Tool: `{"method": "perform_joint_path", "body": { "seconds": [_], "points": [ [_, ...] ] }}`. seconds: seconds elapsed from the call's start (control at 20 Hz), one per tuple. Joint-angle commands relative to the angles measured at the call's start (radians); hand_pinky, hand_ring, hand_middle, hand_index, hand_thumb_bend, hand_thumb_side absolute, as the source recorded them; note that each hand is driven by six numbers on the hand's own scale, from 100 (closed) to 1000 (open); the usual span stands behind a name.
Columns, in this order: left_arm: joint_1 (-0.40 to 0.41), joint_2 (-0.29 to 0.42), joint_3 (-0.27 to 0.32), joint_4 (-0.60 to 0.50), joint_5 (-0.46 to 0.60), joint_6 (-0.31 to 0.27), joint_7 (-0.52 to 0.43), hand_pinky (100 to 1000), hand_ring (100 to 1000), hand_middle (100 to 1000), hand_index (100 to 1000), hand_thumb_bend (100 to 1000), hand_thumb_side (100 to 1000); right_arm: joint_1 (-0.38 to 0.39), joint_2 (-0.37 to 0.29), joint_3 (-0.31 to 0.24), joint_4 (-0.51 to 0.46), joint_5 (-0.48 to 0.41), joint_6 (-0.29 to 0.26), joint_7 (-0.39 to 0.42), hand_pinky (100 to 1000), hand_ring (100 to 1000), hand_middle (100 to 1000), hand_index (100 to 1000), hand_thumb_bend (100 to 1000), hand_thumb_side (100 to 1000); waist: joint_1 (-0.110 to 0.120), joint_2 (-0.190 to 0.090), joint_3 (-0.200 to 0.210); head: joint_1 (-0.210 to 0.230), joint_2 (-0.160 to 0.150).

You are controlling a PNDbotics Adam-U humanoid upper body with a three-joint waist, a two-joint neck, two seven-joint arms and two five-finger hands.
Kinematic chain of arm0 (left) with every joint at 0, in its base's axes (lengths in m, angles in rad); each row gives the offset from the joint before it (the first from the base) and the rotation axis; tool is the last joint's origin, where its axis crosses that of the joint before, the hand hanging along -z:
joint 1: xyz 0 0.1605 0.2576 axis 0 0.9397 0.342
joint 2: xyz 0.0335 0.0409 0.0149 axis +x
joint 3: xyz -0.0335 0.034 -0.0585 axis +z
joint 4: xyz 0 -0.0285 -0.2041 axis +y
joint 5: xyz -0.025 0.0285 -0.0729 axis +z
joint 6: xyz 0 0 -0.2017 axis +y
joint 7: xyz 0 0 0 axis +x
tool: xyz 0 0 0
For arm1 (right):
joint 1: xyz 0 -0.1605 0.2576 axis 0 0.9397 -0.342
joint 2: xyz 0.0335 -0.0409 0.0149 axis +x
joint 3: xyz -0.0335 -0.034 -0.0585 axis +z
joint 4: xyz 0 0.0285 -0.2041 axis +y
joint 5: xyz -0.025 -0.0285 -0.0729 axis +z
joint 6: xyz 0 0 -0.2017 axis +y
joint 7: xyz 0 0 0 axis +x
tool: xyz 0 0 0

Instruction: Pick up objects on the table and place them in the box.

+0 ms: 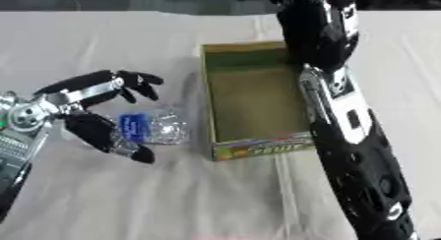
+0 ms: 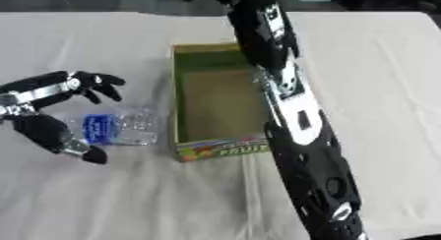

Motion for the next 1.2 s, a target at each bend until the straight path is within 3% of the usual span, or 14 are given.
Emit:
{"method": "perform_joint_path", "body": {
  "seconds": [0.05,1.2],
  "points": [
    [-0.024,0.037,0.009,0.002,-0.017,-0.007,-0.005,772,865,734,969,831,493,-0.007,0.001,-0.003,-0.023,-0.003,0.0,0.006,615,836,883,927,420,1000,0.005,-0.011,-0.001,0.007,-0.003],
    [-0.02,0.062,-0.021,0.02,-0.046,-0.022,-0.038,765,846,744,952,816,510,-0.008,0.001,0.0,-0.027,-0.01,0.005,0.017,615,837,883,929,416,1000,0.011,-0.002,-0.004,0.011,-0.003]
  ]
}}
